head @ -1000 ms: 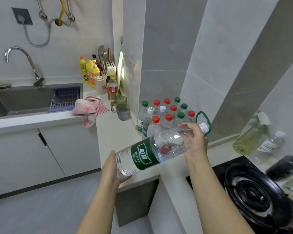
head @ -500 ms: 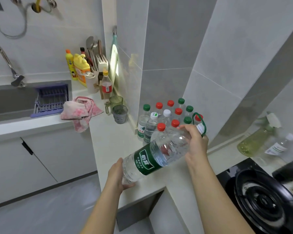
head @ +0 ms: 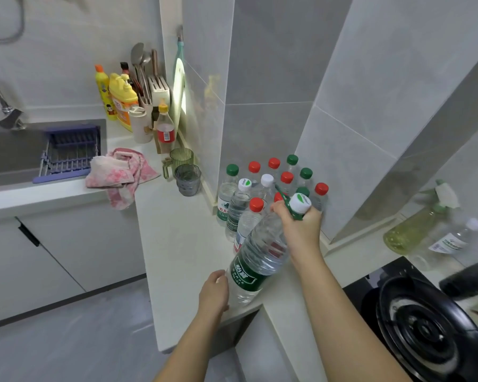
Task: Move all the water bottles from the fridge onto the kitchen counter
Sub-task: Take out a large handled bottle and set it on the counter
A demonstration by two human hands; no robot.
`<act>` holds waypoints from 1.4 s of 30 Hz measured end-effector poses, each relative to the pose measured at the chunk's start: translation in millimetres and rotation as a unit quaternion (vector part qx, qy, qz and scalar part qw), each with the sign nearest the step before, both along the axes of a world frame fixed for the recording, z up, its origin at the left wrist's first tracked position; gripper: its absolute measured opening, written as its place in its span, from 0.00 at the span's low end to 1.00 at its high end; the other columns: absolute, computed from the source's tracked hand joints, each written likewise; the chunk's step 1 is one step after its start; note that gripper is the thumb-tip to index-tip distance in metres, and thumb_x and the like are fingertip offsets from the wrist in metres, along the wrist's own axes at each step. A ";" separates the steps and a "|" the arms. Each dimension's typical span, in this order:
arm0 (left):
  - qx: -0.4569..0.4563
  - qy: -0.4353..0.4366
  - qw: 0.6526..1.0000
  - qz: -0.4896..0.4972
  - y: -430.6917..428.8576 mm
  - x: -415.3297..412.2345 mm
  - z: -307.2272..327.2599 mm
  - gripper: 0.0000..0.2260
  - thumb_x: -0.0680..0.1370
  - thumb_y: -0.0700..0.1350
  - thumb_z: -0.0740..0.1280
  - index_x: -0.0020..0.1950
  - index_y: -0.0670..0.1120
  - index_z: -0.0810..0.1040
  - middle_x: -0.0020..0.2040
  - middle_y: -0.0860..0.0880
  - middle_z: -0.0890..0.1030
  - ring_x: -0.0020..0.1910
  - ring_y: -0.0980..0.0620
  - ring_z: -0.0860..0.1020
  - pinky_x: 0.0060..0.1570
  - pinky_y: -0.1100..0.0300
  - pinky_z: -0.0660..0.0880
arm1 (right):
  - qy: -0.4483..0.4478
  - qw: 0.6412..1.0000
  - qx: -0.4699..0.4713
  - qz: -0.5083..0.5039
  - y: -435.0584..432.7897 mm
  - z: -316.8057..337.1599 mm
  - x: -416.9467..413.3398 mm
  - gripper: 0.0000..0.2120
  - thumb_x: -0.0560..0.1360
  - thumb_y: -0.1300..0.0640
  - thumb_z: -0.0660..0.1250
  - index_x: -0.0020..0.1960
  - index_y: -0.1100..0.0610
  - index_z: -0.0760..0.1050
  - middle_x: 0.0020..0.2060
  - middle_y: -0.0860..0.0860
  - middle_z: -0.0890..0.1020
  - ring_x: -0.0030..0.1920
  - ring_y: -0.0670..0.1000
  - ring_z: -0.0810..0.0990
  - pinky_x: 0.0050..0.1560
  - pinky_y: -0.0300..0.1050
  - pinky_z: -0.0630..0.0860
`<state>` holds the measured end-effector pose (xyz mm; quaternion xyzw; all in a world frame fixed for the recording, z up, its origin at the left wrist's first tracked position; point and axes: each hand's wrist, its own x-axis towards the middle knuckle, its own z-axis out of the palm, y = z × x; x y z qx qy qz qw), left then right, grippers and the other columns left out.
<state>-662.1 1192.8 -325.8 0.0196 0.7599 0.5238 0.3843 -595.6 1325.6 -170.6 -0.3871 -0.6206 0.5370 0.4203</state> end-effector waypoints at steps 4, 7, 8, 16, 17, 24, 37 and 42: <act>-0.012 0.089 0.994 -0.061 9.8 9.8 3.7 0.17 0.78 0.48 0.64 0.66 0.47 0.75 0.61 0.46 0.79 0.58 0.46 0.78 0.59 0.54 0.75 | -0.012 0.998 0.053 0.013 1.0 -6.4 -2.6 0.09 0.70 0.64 0.76 0.40 0.55 0.77 0.37 0.47 0.82 0.39 0.45 0.80 0.40 0.30 0.76; -0.013 0.120 0.985 -0.120 13.9 11.5 0.5 0.25 0.73 0.40 0.69 0.70 0.45 0.70 0.60 0.48 0.76 0.57 0.49 0.77 0.51 0.64 0.72 | -0.016 0.997 0.076 0.016 4.4 -9.9 -3.8 0.07 0.70 0.65 0.76 0.40 0.62 0.77 0.35 0.50 0.81 0.38 0.46 0.79 0.38 0.31 0.75; -0.010 0.130 0.982 -0.136 14.6 12.6 -0.6 0.27 0.71 0.39 0.71 0.69 0.44 0.70 0.57 0.49 0.76 0.55 0.50 0.77 0.47 0.69 0.71 | -0.022 0.996 0.088 0.021 4.7 -10.1 -5.1 0.08 0.70 0.65 0.76 0.40 0.64 0.77 0.34 0.52 0.81 0.37 0.46 0.78 0.38 0.32 0.75; -0.093 0.262 0.928 -0.248 26.3 4.3 -10.4 0.32 0.66 0.56 0.76 0.65 0.49 0.69 0.60 0.51 0.74 0.59 0.50 0.75 0.52 0.61 0.70 | -0.061 0.985 0.110 0.117 6.5 -13.9 -12.5 0.09 0.70 0.65 0.75 0.40 0.67 0.75 0.35 0.58 0.80 0.36 0.46 0.75 0.38 0.39 0.74; -0.099 0.271 0.922 -0.258 29.4 2.8 -10.6 0.32 0.66 0.56 0.76 0.65 0.49 0.69 0.61 0.50 0.75 0.59 0.50 0.75 0.52 0.60 0.71 | -0.060 0.985 0.110 0.115 8.4 -13.9 -9.8 0.09 0.70 0.65 0.75 0.41 0.68 0.75 0.35 0.57 0.80 0.36 0.45 0.75 0.38 0.38 0.74; -0.098 0.297 0.909 -0.276 56.2 8.9 -14.1 0.33 0.67 0.57 0.76 0.67 0.49 0.68 0.62 0.50 0.75 0.60 0.49 0.76 0.55 0.57 0.73 | -0.062 0.986 0.107 0.110 33.9 -9.7 1.7 0.08 0.70 0.64 0.76 0.44 0.66 0.79 0.37 0.51 0.83 0.39 0.43 0.79 0.43 0.35 0.77; -0.099 0.330 0.890 -0.300 130.2 35.3 -18.8 0.36 0.70 0.57 0.74 0.71 0.48 0.63 0.65 0.48 0.73 0.61 0.47 0.76 0.54 0.54 0.75 | -0.075 0.988 0.123 0.050 104.2 -12.2 31.9 0.06 0.71 0.63 0.76 0.44 0.61 0.80 0.41 0.54 0.84 0.40 0.46 0.82 0.44 0.37 0.79; -0.069 0.296 0.904 -0.300 163.2 43.0 -21.0 0.34 0.69 0.53 0.76 0.69 0.46 0.66 0.64 0.46 0.75 0.61 0.46 0.75 0.57 0.54 0.73 | -0.077 0.987 0.137 0.029 132.6 -11.7 42.6 0.07 0.71 0.64 0.76 0.43 0.59 0.79 0.37 0.50 0.82 0.35 0.37 0.78 0.39 0.28 0.73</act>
